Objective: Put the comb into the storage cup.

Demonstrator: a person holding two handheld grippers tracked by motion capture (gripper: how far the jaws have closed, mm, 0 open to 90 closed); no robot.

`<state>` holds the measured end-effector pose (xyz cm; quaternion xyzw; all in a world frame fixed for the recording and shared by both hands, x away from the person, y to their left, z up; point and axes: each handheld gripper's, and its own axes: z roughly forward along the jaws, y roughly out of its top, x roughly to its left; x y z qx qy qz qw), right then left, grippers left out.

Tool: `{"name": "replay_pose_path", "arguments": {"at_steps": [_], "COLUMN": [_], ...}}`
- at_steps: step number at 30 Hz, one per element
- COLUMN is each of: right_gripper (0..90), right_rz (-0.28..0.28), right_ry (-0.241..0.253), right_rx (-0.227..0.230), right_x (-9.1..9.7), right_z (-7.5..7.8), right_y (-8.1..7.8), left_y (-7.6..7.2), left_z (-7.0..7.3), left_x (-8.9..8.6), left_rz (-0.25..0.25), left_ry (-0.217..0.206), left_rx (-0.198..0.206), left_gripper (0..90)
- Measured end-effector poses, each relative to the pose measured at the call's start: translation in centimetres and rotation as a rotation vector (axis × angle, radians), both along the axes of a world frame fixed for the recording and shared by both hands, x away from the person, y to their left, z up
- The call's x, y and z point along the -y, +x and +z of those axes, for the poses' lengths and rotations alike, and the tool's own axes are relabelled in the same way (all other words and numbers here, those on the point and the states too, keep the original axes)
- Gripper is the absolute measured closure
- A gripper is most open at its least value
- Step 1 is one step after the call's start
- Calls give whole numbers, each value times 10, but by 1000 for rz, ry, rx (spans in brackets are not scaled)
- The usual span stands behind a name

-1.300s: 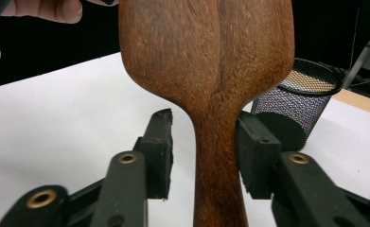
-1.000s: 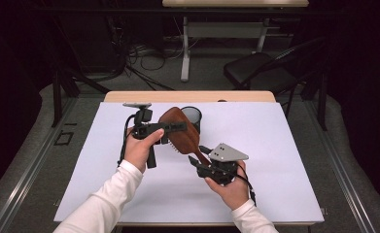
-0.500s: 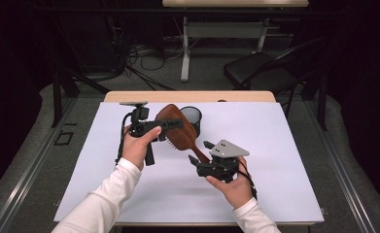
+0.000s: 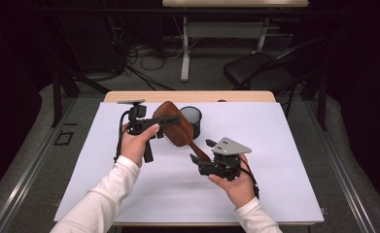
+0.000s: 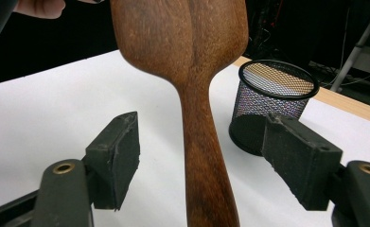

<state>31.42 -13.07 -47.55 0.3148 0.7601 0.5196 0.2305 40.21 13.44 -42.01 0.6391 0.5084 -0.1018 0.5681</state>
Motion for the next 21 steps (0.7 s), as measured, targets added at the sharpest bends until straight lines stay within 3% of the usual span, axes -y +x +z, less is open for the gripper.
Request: {"name": "replay_pose_path", "arguments": {"at_steps": [10, 13, 21], "right_gripper": [216, 177, 144], "right_rz": [10, -13, -17], "right_ry": [0, -27, -6], "right_rx": [-20, -10, -18], "right_x": [1, 1, 4], "right_z": [2, 1, 3], "right_y": [0, 0, -1], "left_y": [5, 6, 10], "left_z": [2, 3, 7], "left_x": [-5, -6, -7], "left_rz": [30, 39, 54], "left_ry": [10, 13, 11], "left_rx": [9, 14, 23], "left_gripper": [507, 507, 507]}}
